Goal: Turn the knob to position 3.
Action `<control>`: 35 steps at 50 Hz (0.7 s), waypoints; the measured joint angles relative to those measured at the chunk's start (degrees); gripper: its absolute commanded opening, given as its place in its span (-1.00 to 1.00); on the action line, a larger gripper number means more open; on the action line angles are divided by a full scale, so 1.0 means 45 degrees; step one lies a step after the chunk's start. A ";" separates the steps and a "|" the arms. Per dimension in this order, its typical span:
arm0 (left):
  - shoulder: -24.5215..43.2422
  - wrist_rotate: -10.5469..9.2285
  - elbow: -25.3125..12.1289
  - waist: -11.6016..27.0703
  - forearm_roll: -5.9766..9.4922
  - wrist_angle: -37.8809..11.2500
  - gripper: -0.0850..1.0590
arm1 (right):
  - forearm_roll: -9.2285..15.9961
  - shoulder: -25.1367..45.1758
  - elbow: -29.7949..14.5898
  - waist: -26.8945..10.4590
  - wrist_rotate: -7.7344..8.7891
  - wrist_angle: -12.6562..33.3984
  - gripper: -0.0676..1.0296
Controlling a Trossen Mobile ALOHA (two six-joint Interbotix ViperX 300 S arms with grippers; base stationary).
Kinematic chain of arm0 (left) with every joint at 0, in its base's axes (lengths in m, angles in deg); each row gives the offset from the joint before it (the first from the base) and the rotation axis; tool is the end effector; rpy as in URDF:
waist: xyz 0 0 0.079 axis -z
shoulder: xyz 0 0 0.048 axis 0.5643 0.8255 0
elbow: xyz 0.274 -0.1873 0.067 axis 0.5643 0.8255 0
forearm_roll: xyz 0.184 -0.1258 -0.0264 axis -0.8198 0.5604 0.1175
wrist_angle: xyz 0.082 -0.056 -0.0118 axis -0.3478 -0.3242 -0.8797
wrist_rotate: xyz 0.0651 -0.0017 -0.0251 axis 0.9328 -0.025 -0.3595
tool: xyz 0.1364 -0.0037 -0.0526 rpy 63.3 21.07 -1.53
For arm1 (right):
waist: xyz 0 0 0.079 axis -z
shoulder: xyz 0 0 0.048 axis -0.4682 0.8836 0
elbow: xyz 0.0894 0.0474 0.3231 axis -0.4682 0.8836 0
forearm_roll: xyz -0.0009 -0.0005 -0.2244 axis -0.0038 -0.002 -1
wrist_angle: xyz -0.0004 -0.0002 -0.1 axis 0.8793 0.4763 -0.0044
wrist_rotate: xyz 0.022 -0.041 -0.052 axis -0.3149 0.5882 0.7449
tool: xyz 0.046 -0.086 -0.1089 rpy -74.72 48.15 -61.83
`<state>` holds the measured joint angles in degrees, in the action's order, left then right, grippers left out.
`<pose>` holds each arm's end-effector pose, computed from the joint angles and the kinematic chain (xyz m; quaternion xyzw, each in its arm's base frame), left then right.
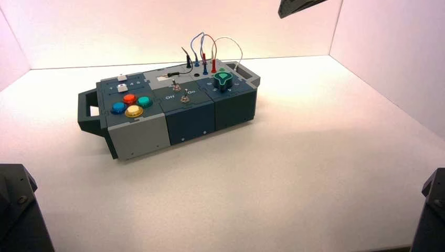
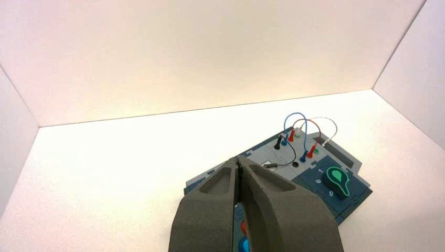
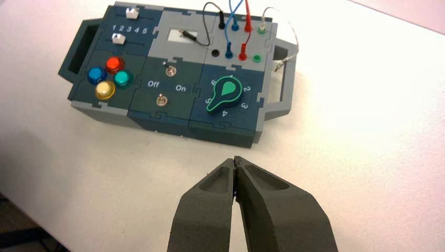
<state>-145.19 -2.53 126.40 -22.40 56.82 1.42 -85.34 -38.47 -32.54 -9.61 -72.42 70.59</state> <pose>0.2055 -0.0319 0.2509 -0.0198 0.1859 -0.0681 0.9800 0.2564 0.2064 0.1757 -0.1111 0.3912 0.3031 0.8618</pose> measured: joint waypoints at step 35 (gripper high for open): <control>0.0000 -0.0020 0.0000 0.0000 0.0039 -0.0059 -0.91 | 0.0059 0.1914 -0.0781 -0.1484 0.0000 0.0469 -0.92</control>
<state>-145.19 -2.62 126.40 -22.40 57.00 1.15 -85.08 -29.85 -36.05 -16.29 -72.42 72.70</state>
